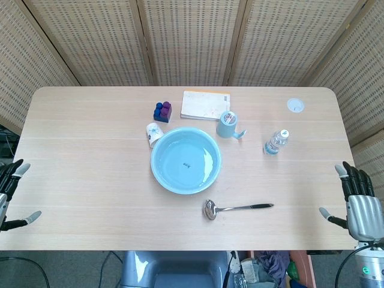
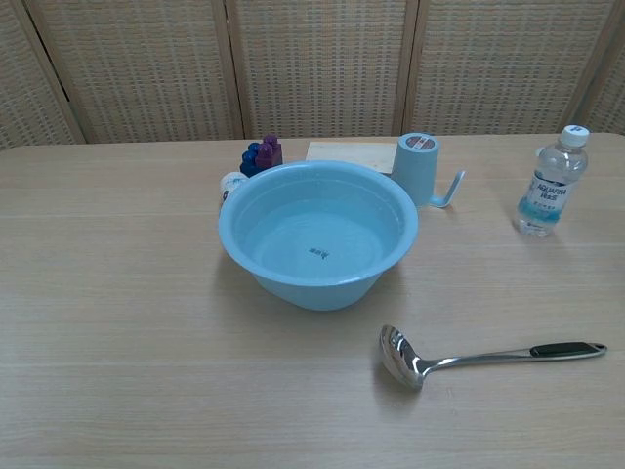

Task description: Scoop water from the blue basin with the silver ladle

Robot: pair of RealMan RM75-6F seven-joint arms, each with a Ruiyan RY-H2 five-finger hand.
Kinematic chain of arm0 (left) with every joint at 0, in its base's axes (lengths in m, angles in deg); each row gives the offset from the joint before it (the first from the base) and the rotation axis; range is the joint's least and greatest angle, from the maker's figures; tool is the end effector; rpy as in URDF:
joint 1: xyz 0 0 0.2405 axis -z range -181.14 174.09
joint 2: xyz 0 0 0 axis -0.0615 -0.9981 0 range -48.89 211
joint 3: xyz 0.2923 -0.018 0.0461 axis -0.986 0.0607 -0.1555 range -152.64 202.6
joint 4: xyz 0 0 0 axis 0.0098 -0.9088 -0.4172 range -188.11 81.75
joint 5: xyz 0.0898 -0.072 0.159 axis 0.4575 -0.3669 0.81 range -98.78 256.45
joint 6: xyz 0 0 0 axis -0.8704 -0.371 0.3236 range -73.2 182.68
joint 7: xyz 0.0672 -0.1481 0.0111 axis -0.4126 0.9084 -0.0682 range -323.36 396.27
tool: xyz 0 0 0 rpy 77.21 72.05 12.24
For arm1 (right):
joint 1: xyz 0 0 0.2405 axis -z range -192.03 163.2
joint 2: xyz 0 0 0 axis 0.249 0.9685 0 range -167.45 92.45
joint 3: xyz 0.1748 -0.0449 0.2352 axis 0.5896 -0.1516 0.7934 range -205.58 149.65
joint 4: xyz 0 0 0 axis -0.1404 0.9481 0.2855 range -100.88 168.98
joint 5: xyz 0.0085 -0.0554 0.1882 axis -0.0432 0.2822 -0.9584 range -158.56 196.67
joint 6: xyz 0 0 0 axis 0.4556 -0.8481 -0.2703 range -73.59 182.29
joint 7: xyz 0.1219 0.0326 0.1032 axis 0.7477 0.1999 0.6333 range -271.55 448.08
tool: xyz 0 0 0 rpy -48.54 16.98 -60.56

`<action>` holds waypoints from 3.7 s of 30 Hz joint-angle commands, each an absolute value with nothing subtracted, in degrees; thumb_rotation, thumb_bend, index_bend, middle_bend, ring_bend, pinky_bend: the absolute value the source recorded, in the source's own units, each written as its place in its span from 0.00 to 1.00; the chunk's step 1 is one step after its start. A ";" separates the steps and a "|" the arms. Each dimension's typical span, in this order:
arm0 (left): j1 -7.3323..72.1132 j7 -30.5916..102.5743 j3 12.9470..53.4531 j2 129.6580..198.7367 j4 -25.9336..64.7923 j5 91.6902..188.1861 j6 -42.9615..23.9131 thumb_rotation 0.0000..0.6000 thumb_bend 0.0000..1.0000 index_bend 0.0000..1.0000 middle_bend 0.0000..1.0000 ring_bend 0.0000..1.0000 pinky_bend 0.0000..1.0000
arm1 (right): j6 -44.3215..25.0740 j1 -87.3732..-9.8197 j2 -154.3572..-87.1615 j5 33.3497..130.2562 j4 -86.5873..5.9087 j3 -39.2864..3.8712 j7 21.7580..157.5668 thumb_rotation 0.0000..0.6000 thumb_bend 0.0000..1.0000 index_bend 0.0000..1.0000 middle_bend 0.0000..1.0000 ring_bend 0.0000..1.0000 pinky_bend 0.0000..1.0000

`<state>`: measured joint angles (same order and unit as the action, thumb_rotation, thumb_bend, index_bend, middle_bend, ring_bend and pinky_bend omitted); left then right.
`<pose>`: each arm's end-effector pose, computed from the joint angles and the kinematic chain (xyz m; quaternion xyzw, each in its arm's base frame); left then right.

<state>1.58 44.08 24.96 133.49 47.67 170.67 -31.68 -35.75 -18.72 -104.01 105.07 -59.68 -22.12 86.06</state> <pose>-0.3075 0.1907 0.2345 -0.6145 -0.3970 -0.4196 0.5373 -0.3273 -0.2068 0.1941 0.5586 -0.3588 0.4353 0.6080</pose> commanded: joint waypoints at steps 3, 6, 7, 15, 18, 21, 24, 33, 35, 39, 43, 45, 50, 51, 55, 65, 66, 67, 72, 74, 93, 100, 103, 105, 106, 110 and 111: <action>1.70 44.23 25.00 133.47 47.49 170.36 -31.30 1.00 0.00 0.00 0.00 0.00 0.00 | -34.35 -19.31 -104.72 104.59 -59.11 -22.06 85.84 1.00 0.00 0.00 0.00 0.00 0.00; 1.85 44.17 25.21 133.57 47.35 169.87 -31.04 1.00 0.00 0.00 0.00 0.00 0.00 | -32.84 -20.06 -105.05 104.82 -59.02 -22.35 85.01 1.00 0.00 0.00 0.00 0.00 0.00; 1.91 44.13 25.33 133.65 47.34 169.60 -30.93 1.00 0.00 0.00 0.00 0.00 0.00 | -32.30 -20.48 -105.21 105.09 -58.97 -22.38 84.59 1.00 0.00 0.00 0.01 0.01 0.02; 3.11 43.50 26.39 134.05 47.85 167.39 -28.94 1.00 0.00 0.00 0.00 0.00 0.00 | -20.29 -29.14 -105.46 108.38 -60.64 -22.08 84.98 1.00 0.00 0.00 0.68 0.80 0.97; 3.33 43.03 26.83 133.98 48.49 166.24 -28.49 1.00 0.00 0.00 0.00 0.00 0.00 | -16.54 -31.49 -106.20 106.99 -61.39 -21.52 85.41 1.00 0.00 0.12 0.81 0.92 1.00; 3.32 42.83 27.17 133.99 48.76 165.35 -28.44 1.00 0.00 0.00 0.00 0.00 0.00 | -11.76 -33.65 -107.02 104.16 -62.63 -21.39 84.48 1.00 0.02 0.27 0.90 0.98 1.00; 3.39 42.48 27.52 134.11 48.70 164.11 -28.08 1.00 0.00 0.00 0.00 0.00 0.00 | -5.24 -36.19 -108.16 97.21 -64.64 -20.84 81.19 1.00 0.06 0.30 0.94 1.00 1.00; 3.60 40.52 28.40 134.41 49.33 161.58 -27.44 1.00 0.00 0.00 0.00 0.00 0.00 | -3.28 -40.09 -115.67 80.43 -64.95 -19.90 64.41 1.00 0.16 0.38 0.95 1.00 1.00; 3.61 39.68 28.63 134.52 49.53 160.88 -27.40 1.00 0.00 0.00 0.00 0.00 0.00 | -4.02 -40.43 -117.26 77.43 -64.68 -19.72 62.92 1.00 0.18 0.43 0.95 1.00 1.00; 4.07 38.77 28.78 134.70 49.87 160.21 -26.46 1.00 0.00 0.00 0.00 0.00 0.00 | -5.16 -41.14 -120.79 73.57 -63.13 -20.28 60.15 1.00 0.26 0.47 0.95 1.00 1.00; 4.17 38.25 28.72 134.85 50.02 160.13 -26.18 1.00 0.00 0.00 0.00 0.00 0.00 | -5.52 -41.53 -122.44 72.16 -62.16 -20.67 59.43 1.00 0.32 0.49 0.95 1.00 1.00; 4.19 37.78 28.72 135.09 49.97 160.10 -26.19 1.00 0.00 0.00 0.00 0.00 0.00 | -5.59 -41.79 -123.43 71.77 -61.25 -21.02 59.17 1.00 0.33 0.49 0.95 1.00 1.00; 4.17 37.05 28.81 135.47 49.94 159.96 -26.37 1.00 0.00 0.00 0.00 0.00 0.00 | -6.34 -41.79 -124.70 71.55 -59.32 -21.72 59.12 1.00 0.34 0.49 0.95 1.00 1.00; 4.17 36.94 28.84 135.53 49.96 159.84 -26.34 1.00 0.00 0.00 0.00 0.00 0.00 | -6.55 -41.68 -124.86 71.48 -58.92 -21.94 59.17 1.00 0.34 0.49 0.95 1.00 1.00; 4.39 36.18 28.84 135.75 50.13 159.50 -25.86 1.00 0.00 0.00 0.00 0.00 0.00 | -8.58 -40.81 -126.43 74.65 -56.23 -23.65 59.69 1.00 0.34 0.49 0.95 1.00 1.00; 4.73 33.88 28.88 136.47 50.57 158.98 -25.43 1.00 0.00 0.00 0.00 0.00 0.00 | -10.10 -39.36 -131.11 82.35 -46.84 -26.87 62.24 1.00 0.33 0.49 0.95 1.00 1.00; 4.70 33.80 28.83 136.55 50.55 158.99 -25.43 1.00 0.00 0.00 0.00 0.00 0.00 | -9.84 -39.31 -131.22 82.41 -46.41 -26.93 62.36 1.00 0.33 0.49 0.95 1.00 1.00; 4.69 33.71 28.79 136.64 50.51 159.01 -25.44 1.00 0.00 0.00 0.00 0.00 0.00 | -9.53 -39.21 -131.33 82.38 -46.00 -27.00 62.42 1.00 0.33 0.49 0.95 1.00 1.00; 4.75 33.36 28.87 136.78 50.50 158.89 -25.42 1.00 0.00 0.00 0.00 0.00 0.00 | -9.33 -38.80 -131.26 82.94 -45.87 -27.17 62.55 1.00 0.33 0.49 0.95 1.00 1.00; 4.77 33.18 28.90 136.89 50.49 158.86 -25.46 1.00 0.00 0.00 0.00 0.00 0.00 | -9.29 -38.71 -131.35 83.11 -45.73 -27.16 62.44 1.00 0.33 0.49 0.95 1.00 1.00; 4.72 34.22 28.92 136.78 50.05 159.46 -25.72 1.00 0.00 0.00 0.00 0.00 0.00 | -6.17 -39.92 -132.72 80.04 -43.62 -25.75 56.13 1.00 0.34 0.49 0.95 1.00 1.00; 4.82 34.12 28.85 136.84 50.07 159.56 -25.51 1.00 0.00 0.00 0.00 0.00 0.00 | -5.27 -40.18 -132.57 78.48 -43.75 -25.71 54.23 1.00 0.34 0.49 0.95 1.00 1.00; 4.80 34.14 28.85 136.85 50.08 159.65 -25.60 1.00 0.00 0.00 0.00 0.00 0.00 | -5.14 -40.31 -132.58 78.15 -43.64 -25.71 53.54 1.00 0.34 0.49 0.95 1.00 1.00; 4.82 34.09 28.87 136.84 50.12 159.61 -25.59 1.00 0.00 0.00 0.00 0.00 0.00 | -5.14 -40.34 -132.59 78.04 -43.65 -25.75 53.23 1.00 0.34 0.49 0.95 1.00 1.00; 4.81 34.07 28.85 136.85 50.10 159.60 -25.58 1.00 0.00 0.00 0.00 0.00 0.00 | -5.11 -40.35 -132.57 77.98 -43.67 -25.77 53.14 1.00 0.34 0.49 0.95 1.00 1.00; 4.93 34.02 28.93 136.86 50.15 159.50 -25.42 1.00 0.00 0.00 0.00 0.00 0.00 | -4.64 -40.53 -132.40 76.91 -43.92 -25.81 51.94 1.00 0.41 0.62 0.95 1.00 1.00; 4.96 33.98 28.91 136.82 50.18 159.48 -25.34 1.00 0.00 0.00 0.00 0.00 0.00 | -4.64 -40.55 -132.40 76.51 -44.06 -25.71 51.70 1.00 0.46 0.67 0.95 1.00 1.00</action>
<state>4.94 33.99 28.90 136.83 50.18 159.49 -25.35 -4.73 -40.49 -132.44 76.86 -43.90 -25.78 51.99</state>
